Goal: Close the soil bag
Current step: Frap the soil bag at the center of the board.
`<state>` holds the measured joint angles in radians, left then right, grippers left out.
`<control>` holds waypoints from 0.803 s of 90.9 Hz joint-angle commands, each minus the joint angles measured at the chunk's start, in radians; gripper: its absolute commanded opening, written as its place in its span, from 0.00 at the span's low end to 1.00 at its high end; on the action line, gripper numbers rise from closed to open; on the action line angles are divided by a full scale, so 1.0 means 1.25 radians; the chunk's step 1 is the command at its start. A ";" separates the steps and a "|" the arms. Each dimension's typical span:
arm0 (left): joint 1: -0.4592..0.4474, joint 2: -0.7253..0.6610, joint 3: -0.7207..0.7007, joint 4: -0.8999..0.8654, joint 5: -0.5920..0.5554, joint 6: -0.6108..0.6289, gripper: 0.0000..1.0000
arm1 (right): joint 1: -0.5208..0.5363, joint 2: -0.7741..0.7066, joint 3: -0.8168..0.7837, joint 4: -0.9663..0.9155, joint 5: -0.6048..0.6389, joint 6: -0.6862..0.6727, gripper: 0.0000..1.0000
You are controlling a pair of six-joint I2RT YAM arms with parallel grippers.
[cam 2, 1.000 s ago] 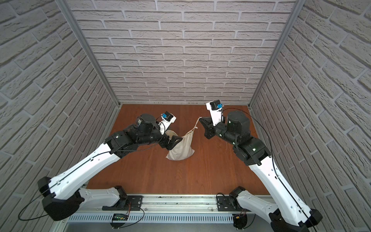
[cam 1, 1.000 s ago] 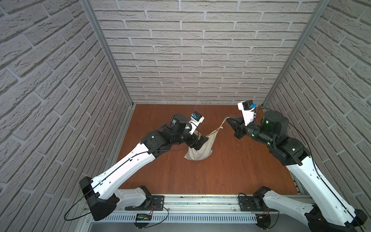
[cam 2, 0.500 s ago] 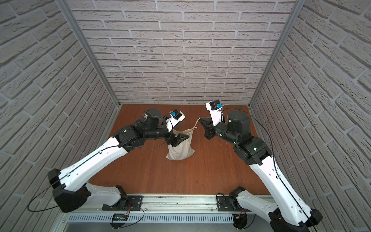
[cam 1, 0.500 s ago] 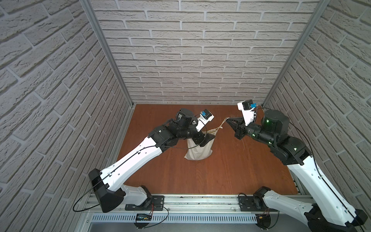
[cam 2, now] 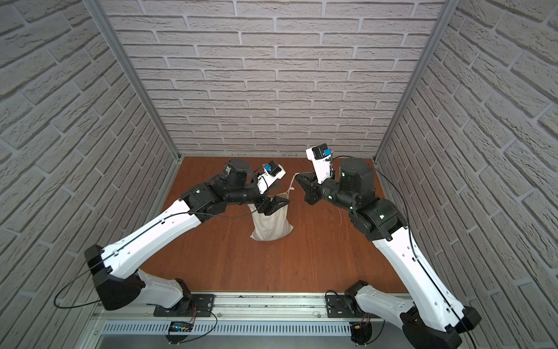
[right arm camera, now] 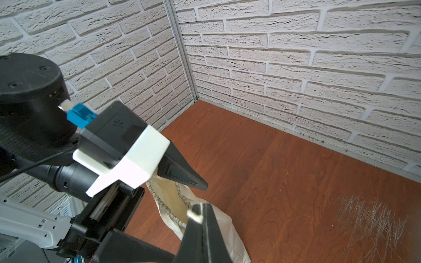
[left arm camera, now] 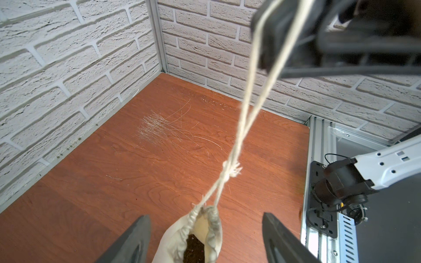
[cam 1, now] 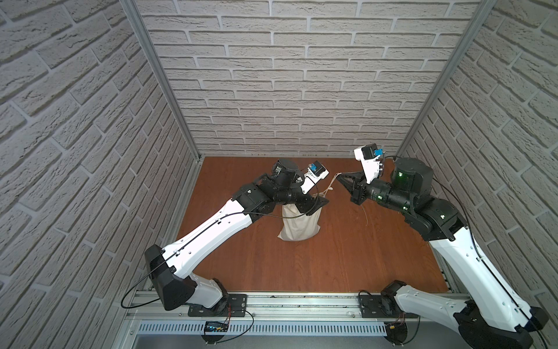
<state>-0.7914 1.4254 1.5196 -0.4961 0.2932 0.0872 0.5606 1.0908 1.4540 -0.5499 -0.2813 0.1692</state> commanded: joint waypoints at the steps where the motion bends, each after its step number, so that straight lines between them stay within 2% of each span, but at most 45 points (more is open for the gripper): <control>1: -0.002 0.003 0.025 0.044 0.017 0.000 0.77 | -0.003 -0.006 0.034 0.060 -0.028 0.025 0.03; 11: -0.003 0.002 0.030 0.045 0.016 -0.001 0.75 | -0.004 -0.003 0.038 0.072 -0.038 0.033 0.03; 51: -0.002 0.036 0.074 0.022 0.018 0.006 0.58 | 0.010 0.015 0.081 0.066 -0.045 0.050 0.03; 54: -0.002 0.039 0.077 0.020 0.019 0.006 0.54 | 0.010 0.016 0.081 0.066 -0.044 0.051 0.03; 65: -0.001 0.052 0.090 0.011 0.021 0.005 0.27 | 0.013 0.015 0.081 0.066 -0.043 0.051 0.03; 73: -0.001 0.062 0.100 0.003 0.026 0.005 0.21 | 0.015 0.016 0.078 0.065 -0.042 0.051 0.03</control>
<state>-0.7914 1.4887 1.6081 -0.5030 0.3103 0.0898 0.5705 1.1233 1.5097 -0.5621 -0.3252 0.2188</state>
